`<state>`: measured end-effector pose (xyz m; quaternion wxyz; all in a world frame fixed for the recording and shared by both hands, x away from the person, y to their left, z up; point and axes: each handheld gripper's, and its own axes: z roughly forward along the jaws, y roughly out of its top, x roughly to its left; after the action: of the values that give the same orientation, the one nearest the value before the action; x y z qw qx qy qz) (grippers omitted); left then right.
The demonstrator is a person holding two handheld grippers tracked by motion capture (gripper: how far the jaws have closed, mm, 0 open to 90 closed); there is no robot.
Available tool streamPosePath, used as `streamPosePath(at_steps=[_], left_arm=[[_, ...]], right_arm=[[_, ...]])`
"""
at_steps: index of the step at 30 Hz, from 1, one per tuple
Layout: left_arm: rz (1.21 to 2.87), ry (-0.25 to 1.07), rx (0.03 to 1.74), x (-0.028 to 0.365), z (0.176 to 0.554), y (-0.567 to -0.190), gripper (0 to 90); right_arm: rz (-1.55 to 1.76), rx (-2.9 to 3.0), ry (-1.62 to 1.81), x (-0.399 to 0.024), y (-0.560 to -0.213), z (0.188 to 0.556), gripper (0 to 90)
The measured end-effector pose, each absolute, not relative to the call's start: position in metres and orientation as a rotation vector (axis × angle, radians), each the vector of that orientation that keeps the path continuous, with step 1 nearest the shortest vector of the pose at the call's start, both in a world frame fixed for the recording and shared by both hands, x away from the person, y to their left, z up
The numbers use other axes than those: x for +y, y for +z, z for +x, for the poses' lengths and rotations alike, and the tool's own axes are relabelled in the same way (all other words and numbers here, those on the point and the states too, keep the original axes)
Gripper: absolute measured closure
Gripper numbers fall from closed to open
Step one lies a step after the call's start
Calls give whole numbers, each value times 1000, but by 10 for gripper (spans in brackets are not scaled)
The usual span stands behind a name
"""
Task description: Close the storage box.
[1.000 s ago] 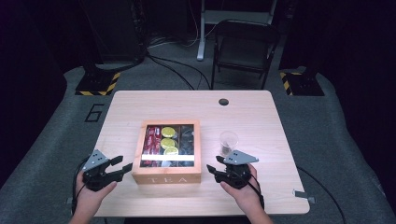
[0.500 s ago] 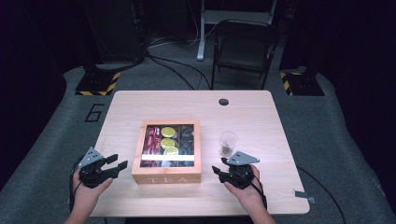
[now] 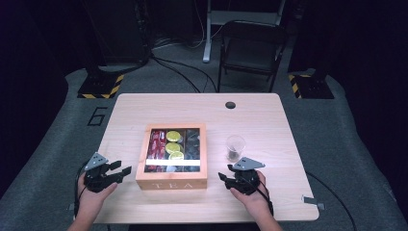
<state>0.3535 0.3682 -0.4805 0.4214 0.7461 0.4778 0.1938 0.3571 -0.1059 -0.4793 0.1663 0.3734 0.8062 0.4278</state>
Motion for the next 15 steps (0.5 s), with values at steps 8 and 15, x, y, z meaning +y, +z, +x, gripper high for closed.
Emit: streamPosePath(at_steps=[8,15], left_arm=[[1889,489,1231,366,360,-488,442],[1917,499,1225,366,356,-486,429]], right_arm=[[1044,2317,1214,-107,-482,358,487],[962,2324,1256,-97,-472,349,464]])
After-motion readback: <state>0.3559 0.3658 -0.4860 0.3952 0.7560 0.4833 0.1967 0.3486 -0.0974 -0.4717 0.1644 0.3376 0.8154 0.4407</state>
